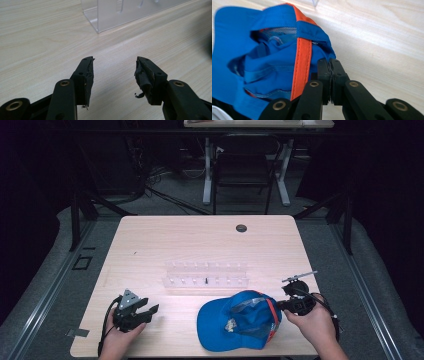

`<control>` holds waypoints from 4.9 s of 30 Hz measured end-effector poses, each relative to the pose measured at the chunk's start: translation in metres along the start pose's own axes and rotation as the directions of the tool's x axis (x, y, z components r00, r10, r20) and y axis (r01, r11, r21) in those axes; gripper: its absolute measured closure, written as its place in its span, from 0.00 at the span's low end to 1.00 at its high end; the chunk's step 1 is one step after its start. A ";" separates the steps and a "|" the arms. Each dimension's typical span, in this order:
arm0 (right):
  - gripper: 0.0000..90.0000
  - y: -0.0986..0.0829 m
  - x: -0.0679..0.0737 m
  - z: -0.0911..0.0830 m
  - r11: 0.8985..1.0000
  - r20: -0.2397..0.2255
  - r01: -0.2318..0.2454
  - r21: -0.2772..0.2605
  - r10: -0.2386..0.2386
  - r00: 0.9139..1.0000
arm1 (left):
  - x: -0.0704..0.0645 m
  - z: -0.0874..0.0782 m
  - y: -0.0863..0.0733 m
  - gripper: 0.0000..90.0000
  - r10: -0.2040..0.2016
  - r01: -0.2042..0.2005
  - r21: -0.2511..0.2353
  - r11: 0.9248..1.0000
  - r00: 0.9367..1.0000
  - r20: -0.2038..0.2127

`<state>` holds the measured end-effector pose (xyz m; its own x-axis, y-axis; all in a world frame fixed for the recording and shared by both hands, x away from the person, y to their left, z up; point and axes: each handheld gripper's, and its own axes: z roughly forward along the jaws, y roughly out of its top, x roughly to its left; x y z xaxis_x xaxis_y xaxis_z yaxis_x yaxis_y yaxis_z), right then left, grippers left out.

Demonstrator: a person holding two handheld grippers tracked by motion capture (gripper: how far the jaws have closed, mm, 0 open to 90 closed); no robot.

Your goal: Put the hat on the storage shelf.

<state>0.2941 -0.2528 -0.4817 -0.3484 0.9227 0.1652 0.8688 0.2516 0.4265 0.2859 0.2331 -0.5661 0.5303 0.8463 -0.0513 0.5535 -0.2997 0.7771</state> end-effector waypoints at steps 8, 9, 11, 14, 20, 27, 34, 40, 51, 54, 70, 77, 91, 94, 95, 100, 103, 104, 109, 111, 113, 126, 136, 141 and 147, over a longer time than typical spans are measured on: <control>0.98 0.016 0.000 -0.020 1.000 -0.016 0.000 0.013 0.000 1.000 | 0.000 0.001 0.000 0.55 0.000 0.000 0.000 1.000 1.000 -0.003; 0.98 0.018 0.000 -0.022 1.000 -0.023 -0.005 0.007 0.006 1.000 | 0.000 0.001 0.000 0.55 0.000 0.000 0.000 1.000 1.000 -0.003; 0.98 0.022 0.002 -0.026 1.000 -0.028 -0.008 0.014 0.009 1.000 | 0.000 0.001 0.000 0.55 -0.001 0.001 0.000 1.000 1.000 -0.002; 0.98 0.027 0.005 -0.033 1.000 -0.029 -0.007 0.020 0.008 1.000 | 0.000 0.001 0.000 0.55 -0.001 0.001 0.003 1.000 1.000 -0.001; 0.98 0.038 0.007 -0.043 0.998 -0.035 -0.004 0.055 0.006 0.999 | 0.000 0.000 -0.001 0.55 -0.002 0.002 0.006 1.000 1.000 0.000; 0.98 0.048 0.004 -0.051 0.995 -0.028 -0.041 0.089 0.044 0.999 | 0.000 0.000 -0.001 0.55 -0.002 0.002 0.003 1.000 1.000 0.000; 0.98 0.051 0.005 -0.053 0.994 -0.019 -0.044 0.102 0.047 0.999 | 0.000 0.000 -0.001 0.55 0.000 0.000 0.002 1.000 1.000 0.001; 0.96 0.053 0.008 -0.055 0.993 -0.009 -0.055 0.108 0.057 0.998 | 0.000 0.000 -0.001 0.55 0.000 0.000 0.002 1.000 1.000 0.001; 0.99 0.060 0.012 -0.061 0.991 0.018 -0.067 0.116 0.065 0.998 | -0.001 0.000 -0.001 0.55 0.000 0.000 0.002 1.000 1.000 0.000; 1.00 0.062 0.011 -0.063 0.989 0.010 -0.072 0.131 0.072 0.997 | -0.001 0.000 -0.001 0.55 0.000 0.000 0.003 1.000 1.000 0.001; 1.00 0.082 0.013 -0.084 0.972 -0.103 -0.136 0.192 0.158 0.982 | 0.000 0.000 -0.001 0.55 -0.004 0.004 0.000 1.000 1.000 -0.001; 1.00 0.089 0.016 -0.092 0.962 -0.197 -0.198 0.186 0.234 0.952 | 0.000 0.000 -0.001 0.54 -0.007 0.007 0.003 1.000 1.000 0.003; 1.00 0.094 0.016 -0.101 0.948 -0.432 -0.246 0.202 0.311 0.847 | -0.001 0.000 -0.001 0.54 -0.004 0.004 0.000 1.000 1.000 0.000; 1.00 0.095 0.017 -0.100 0.953 -0.468 -0.241 0.182 0.300 0.831 | 0.000 0.000 -0.001 0.54 -0.005 0.005 0.002 1.000 1.000 0.000; 1.00 0.095 0.018 -0.100 0.953 -0.485 -0.247 0.174 0.301 0.821 | 0.000 0.000 -0.001 0.54 -0.004 0.004 0.002 1.000 1.000 -0.001; 1.00 0.099 0.023 -0.102 0.956 -0.534 -0.242 0.165 0.292 0.793 | 0.000 0.000 -0.001 0.54 -0.005 0.005 0.000 1.000 1.000 -0.001; 1.00 0.102 0.027 -0.105 0.961 -0.553 -0.234 0.145 0.275 0.786 | -0.001 0.000 -0.001 0.54 -0.005 0.005 0.000 1.000 1.000 0.000; 1.00 0.102 0.028 -0.105 0.962 -0.562 -0.236 0.136 0.271 0.781 | 0.000 0.000 -0.001 0.54 -0.005 0.005 0.000 1.000 1.000 0.000; 1.00 0.107 0.036 -0.116 0.970 -0.592 -0.217 0.106 0.237 0.770 | 0.000 0.000 -0.001 0.54 -0.005 0.005 0.003 1.000 1.000 -0.004; 1.00 0.108 0.038 -0.120 0.971 -0.598 -0.218 0.094 0.230 0.768 | 0.000 0.000 -0.001 0.54 -0.005 0.005 0.000 1.000 1.000 -0.002; 1.00 0.110 0.038 -0.124 0.972 -0.604 -0.220 0.076 0.221 0.766 | 0.000 0.000 -0.001 0.54 -0.004 0.004 -0.001 1.000 1.000 -0.002; 1.00 0.122 0.034 -0.138 0.964 -0.640 -0.266 0.027 0.221 0.736 | -0.001 0.001 -0.001 0.54 -0.008 0.008 0.001 1.000 1.000 0.003; 1.00 0.139 0.044 -0.142 0.961 -0.666 -0.277 -0.003 0.205 0.718 | -0.002 0.001 0.000 0.54 -0.001 0.001 0.008 1.000 1.000 0.005; 1.00 0.147 0.048 -0.140 0.957 -0.681 -0.289 -0.006 0.207 0.703 | -0.006 0.001 0.001 0.54 0.000 0.001 -0.011 1.000 1.000 0.013; 1.00 0.157 0.052 -0.138 0.954 -0.694 -0.300 -0.011 0.209 0.689 | -0.011 -0.001 0.006 0.54 0.017 -0.016 -0.033 0.999 0.999 0.028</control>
<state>0.3640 -0.2054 -0.2833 -0.3030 0.4857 0.8199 0.9294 -0.0397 0.3670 0.2821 0.2227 -0.5603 0.5572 0.8285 -0.0556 0.5235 -0.2985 0.7980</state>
